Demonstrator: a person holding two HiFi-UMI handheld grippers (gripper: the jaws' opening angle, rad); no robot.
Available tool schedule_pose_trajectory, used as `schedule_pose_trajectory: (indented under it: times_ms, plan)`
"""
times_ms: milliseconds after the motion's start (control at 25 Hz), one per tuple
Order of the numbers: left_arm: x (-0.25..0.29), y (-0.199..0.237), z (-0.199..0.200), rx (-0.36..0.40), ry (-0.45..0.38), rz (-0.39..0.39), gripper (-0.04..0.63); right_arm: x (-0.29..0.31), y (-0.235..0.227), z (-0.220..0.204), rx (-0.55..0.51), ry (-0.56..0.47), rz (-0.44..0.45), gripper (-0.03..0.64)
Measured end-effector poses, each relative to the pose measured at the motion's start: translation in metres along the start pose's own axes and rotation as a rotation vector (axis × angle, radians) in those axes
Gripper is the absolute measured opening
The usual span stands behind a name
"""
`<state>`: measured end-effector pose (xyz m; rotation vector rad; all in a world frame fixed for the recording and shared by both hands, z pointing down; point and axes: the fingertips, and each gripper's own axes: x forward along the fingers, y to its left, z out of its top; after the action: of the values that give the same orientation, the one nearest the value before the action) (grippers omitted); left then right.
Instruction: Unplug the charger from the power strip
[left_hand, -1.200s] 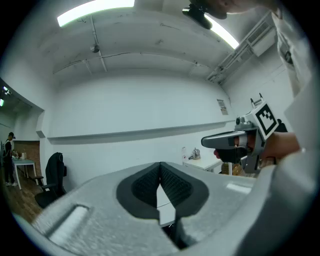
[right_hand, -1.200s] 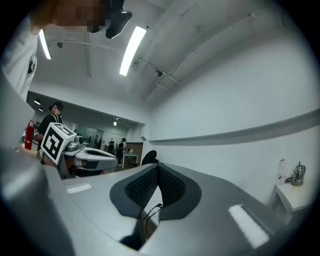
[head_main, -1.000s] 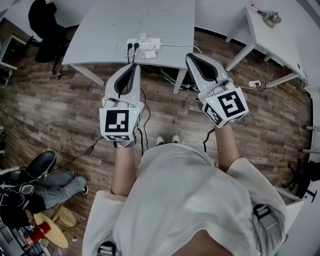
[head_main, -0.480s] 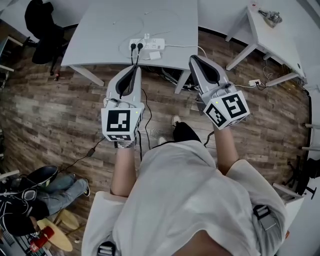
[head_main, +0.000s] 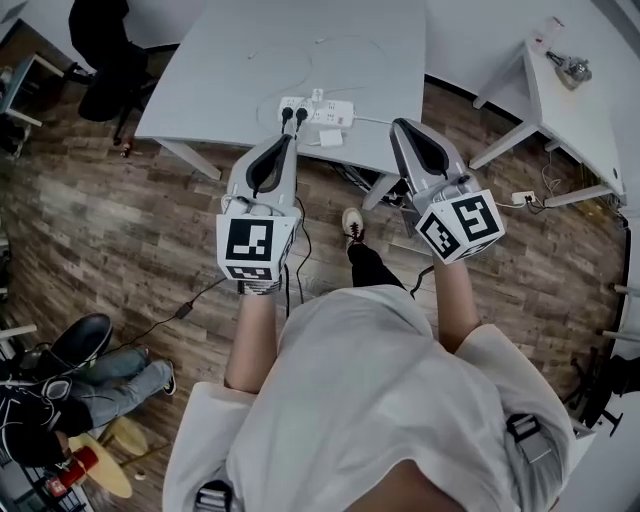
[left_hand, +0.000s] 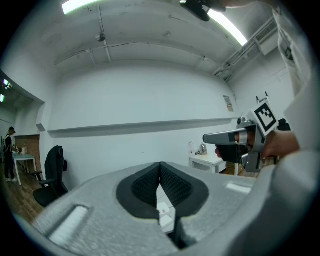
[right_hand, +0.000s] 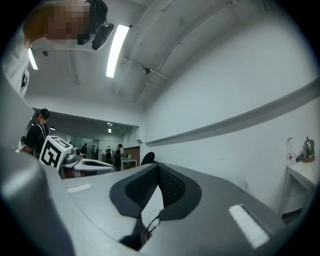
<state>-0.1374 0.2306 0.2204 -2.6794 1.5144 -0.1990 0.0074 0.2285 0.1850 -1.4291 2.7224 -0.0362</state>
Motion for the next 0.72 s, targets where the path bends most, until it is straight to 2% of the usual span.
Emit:
schedule_pose_trajectory:
  times_ms: [240, 720]
  plan:
    - [0.062, 0.024, 0.011, 0.002, -0.013, 0.023, 0.006, 0.051, -0.044, 0.009, -0.001, -0.002, 0.031, 0.002]
    - [0.177, 0.062, -0.001, -0.027, 0.053, 0.081, 0.006, 0.134, -0.139, -0.009, 0.023, 0.041, 0.088, 0.002]
